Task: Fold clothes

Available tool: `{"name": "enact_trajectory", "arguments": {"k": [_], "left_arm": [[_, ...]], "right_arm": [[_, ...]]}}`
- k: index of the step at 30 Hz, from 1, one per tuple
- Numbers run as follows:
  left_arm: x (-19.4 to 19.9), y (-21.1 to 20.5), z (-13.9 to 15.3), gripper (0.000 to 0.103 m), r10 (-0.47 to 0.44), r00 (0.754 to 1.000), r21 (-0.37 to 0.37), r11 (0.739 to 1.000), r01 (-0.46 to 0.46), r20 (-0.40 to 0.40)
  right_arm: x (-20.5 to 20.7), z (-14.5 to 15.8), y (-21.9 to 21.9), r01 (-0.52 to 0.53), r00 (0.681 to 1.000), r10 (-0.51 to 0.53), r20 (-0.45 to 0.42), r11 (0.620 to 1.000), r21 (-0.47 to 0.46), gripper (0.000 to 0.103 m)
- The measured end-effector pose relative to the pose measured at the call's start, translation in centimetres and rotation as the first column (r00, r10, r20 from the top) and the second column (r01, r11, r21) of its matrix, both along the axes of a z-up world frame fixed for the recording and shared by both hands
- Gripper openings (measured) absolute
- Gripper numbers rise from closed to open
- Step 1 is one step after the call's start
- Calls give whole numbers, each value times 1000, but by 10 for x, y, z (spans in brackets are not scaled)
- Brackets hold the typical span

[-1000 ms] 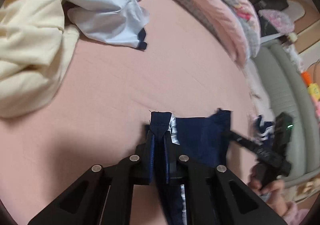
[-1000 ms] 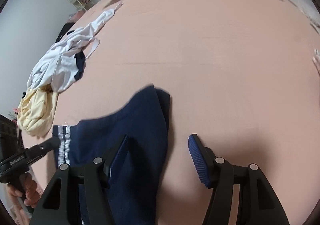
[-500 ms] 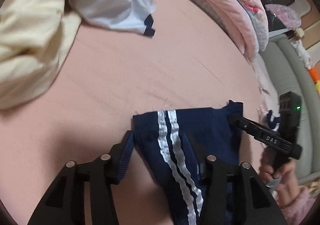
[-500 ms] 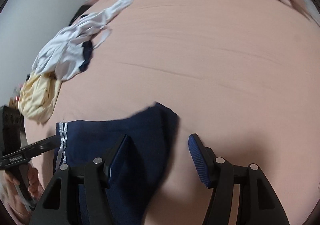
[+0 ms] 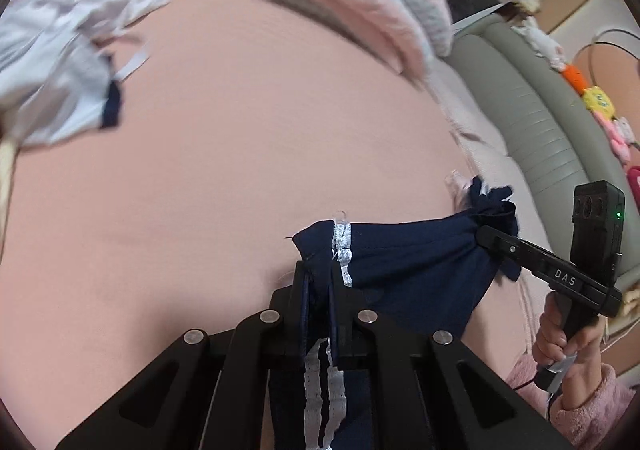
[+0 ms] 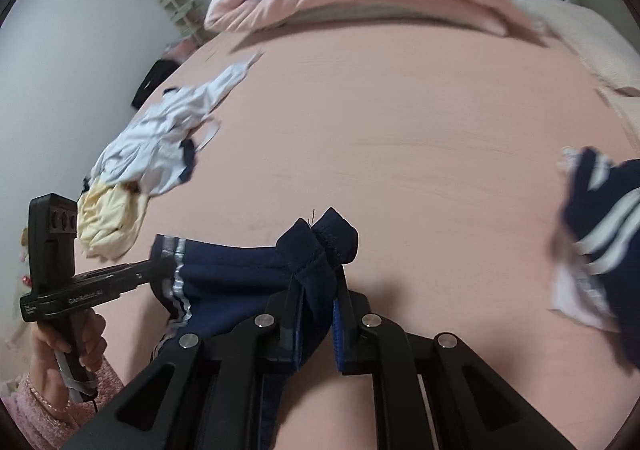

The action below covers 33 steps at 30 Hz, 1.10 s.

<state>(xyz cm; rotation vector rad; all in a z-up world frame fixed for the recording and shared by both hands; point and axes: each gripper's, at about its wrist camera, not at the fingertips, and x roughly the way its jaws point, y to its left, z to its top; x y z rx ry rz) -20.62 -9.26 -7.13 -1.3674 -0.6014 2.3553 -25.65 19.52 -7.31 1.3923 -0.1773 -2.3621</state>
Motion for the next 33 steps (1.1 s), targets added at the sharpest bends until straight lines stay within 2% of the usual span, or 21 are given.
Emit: {"name": "enact_trajectory", "arguments": {"k": [2, 3, 4, 6, 9, 10, 12, 15, 18, 19, 21, 23, 25, 26, 29, 31, 33], "left_arm": [[-19, 5, -1, 9, 13, 1000, -45, 999, -14, -15], [-33, 8, -12, 10, 12, 1000, -70, 997, -11, 5], [-49, 11, -23, 11, 9, 1000, -96, 995, -7, 27], [-63, 10, -49, 14, 37, 992, -152, 988, -18, 123], [-59, -2, -51, 18, 68, 992, -82, 995, -59, 110], [-55, -6, -46, 19, 90, 991, -93, 992, -81, 102], [-46, -13, -31, 20, 131, 990, -144, 982, -121, 58], [-27, -7, -13, 21, 57, 998, -121, 991, -53, 35], [6, 18, 2, 21, -33, 999, -168, 985, 31, -7], [18, 29, 3, 21, -65, 998, -172, 983, 63, -7], [35, 43, -4, 21, -107, 994, -169, 980, 108, 15], [36, 59, -17, 21, -129, 991, -191, 972, 135, 44], [39, 51, -30, 21, -86, 994, -223, 970, 99, 67], [37, 42, -33, 21, -55, 996, -207, 976, 69, 73], [33, 12, -30, 21, 7, 998, -83, 997, -1, 62], [36, 12, -26, 21, -5, 999, -92, 996, 8, 40], [42, 18, -26, 21, -58, 998, -128, 990, 61, 29]], "right_arm": [[-12, 7, 2, 8, 999, -8, -32, 1000, 22, 10], [-20, 8, 2, 13, 999, -12, -44, 999, 35, 10], [-32, -1, -1, 23, 999, -22, -26, 998, 60, 10], [-51, -31, -6, 30, 999, -35, 39, 993, 118, 13], [-74, -85, -12, 21, 986, -54, 156, 978, 206, 14], [-70, -80, -7, 49, 991, -69, 113, 985, 168, 14], [-67, -69, -2, 68, 991, -81, 108, 990, 122, 14], [-55, -45, 4, 111, 991, -118, 60, 987, 113, 14], [-39, -26, 0, 115, 992, -124, 40, 979, 170, 16], [-33, -21, -3, 108, 993, -116, 27, 974, 199, 16], [-25, -21, -2, 102, 995, -104, 1, 979, 178, 17], [-36, -31, -2, 99, 994, -105, 35, 984, 150, 17], [-45, -39, 2, 109, 990, -120, 68, 983, 149, 17], [-50, -42, 5, 118, 988, -132, 82, 980, 159, 17], [-48, -30, 7, 130, 989, -138, 46, 981, 141, 17], [-42, -29, 10, 105, 993, -111, 45, 988, 110, 17], [-44, -37, 8, 65, 994, -73, 76, 992, 112, 23]]}}
